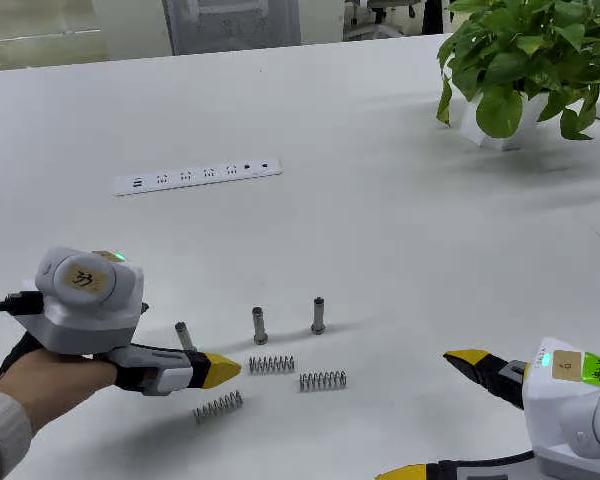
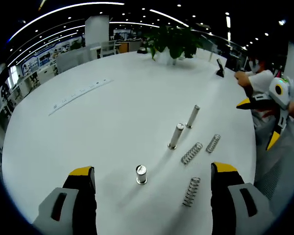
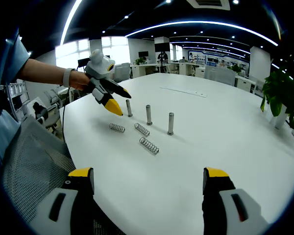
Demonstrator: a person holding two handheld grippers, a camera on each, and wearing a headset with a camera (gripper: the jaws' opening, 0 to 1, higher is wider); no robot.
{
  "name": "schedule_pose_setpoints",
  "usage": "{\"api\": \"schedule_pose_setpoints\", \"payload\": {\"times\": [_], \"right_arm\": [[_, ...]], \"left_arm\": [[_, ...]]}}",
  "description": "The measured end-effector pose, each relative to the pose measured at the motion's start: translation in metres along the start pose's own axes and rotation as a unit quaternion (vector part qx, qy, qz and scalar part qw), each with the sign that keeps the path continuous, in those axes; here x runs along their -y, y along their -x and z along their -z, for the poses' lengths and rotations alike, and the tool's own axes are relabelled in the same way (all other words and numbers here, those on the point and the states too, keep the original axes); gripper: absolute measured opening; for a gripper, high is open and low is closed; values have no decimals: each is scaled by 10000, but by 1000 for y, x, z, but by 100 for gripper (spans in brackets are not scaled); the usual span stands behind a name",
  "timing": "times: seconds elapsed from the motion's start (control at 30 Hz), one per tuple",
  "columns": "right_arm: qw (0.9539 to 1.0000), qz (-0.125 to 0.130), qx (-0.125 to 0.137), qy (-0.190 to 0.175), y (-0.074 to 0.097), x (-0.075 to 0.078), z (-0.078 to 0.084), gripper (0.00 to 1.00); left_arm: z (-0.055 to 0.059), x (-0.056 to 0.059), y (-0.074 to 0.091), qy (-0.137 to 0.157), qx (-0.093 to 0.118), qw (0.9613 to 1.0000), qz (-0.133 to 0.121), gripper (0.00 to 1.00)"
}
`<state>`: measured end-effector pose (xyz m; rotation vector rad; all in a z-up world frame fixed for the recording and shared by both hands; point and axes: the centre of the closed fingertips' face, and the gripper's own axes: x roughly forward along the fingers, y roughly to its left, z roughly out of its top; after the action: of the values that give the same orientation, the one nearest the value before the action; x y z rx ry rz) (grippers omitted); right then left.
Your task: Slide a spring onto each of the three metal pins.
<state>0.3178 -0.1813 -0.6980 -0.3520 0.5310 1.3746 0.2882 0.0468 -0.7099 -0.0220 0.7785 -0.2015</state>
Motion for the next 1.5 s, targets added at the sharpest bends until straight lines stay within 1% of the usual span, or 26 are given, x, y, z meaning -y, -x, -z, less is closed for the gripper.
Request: {"api": "schedule_pose_setpoints", "payload": {"times": [0.03,0.23,0.27,0.4,0.5,0.57,0.63,0.67,0.7,0.73,0.77,0.8,0.83,0.87,0.9,0.93,1.03,1.07,1.1,1.13,1.27,1.33,1.37,1.43,1.47,1.5], "right_arm": [[10000,-5,6,-20,0,0,0,94],[10000,30,16,25,0,5,-1,94],[10000,34,8,37,0,6,-2,94],[10000,56,9,40,0,10,-2,94],[10000,50,9,42,2,9,-3,94],[10000,58,-6,67,1,10,-2,94],[10000,51,-3,69,1,11,-3,94],[9999,43,-7,92,1,11,-4,94],[9999,37,-19,116,1,12,-4,94],[9999,27,-31,136,1,12,-4,94],[9999,14,-29,150,1,11,-5,95],[9998,-16,-35,179,1,11,-6,95],[9998,-23,-48,206,0,11,-5,95],[9997,-42,-56,244,-1,11,-6,95],[9996,-56,-61,256,-1,11,-7,95],[9996,-72,-72,270,-1,10,-7,96],[9994,-117,-86,310,-3,8,-8,97],[9994,-127,-85,325,-4,8,-9,98],[9993,-153,-95,335,-5,8,-9,98],[9992,-171,-106,346,-6,7,-9,99],[9988,-226,-111,421,-7,5,-12,99],[9984,-203,-197,499,-8,7,-11,99],[9976,-124,-310,613,-8,9,-9,99],[9974,-157,-267,644,-8,7,-11,99],[9976,-160,-259,620,-8,7,-12,99],[9977,-162,-257,612,-8,6,-12,99]], "left_arm": [[2,3,1,-28,-15,10000,72,100],[6,8,9,-149,29,9997,211,100],[7,6,11,-146,71,9996,228,100],[10,9,21,-97,149,9997,192,100],[13,12,31,-49,276,9995,138,100],[11,13,36,-67,524,9985,162,100],[15,14,41,106,591,9981,136,100],[13,16,44,117,754,9970,115,100],[15,17,47,91,766,9970,96,100],[15,26,48,73,799,9967,94,100],[16,28,49,92,789,9968,74,100],[21,20,52,159,759,9970,54,100],[22,20,54,184,807,9965,78,100],[20,25,54,213,849,9961,63,100],[21,27,55,218,864,9960,30,100],[23,24,57,216,858,9961,30,100],[24,30,61,189,920,9956,40,100],[26,28,64,196,954,9952,46,100],[24,28,65,219,1075,9940,-5,100],[26,27,66,240,1054,9941,-21,100],[27,34,69,260,1111,9934,-78,99],[26,35,72,117,1188,9928,-130,91],[26,37,74,203,1254,9918,-107,89],[28,39,74,283,1270,9913,-204,97],[30,35,72,267,1234,9918,-221,98],[32,35,73,252,1223,9920,-198,95]]}}
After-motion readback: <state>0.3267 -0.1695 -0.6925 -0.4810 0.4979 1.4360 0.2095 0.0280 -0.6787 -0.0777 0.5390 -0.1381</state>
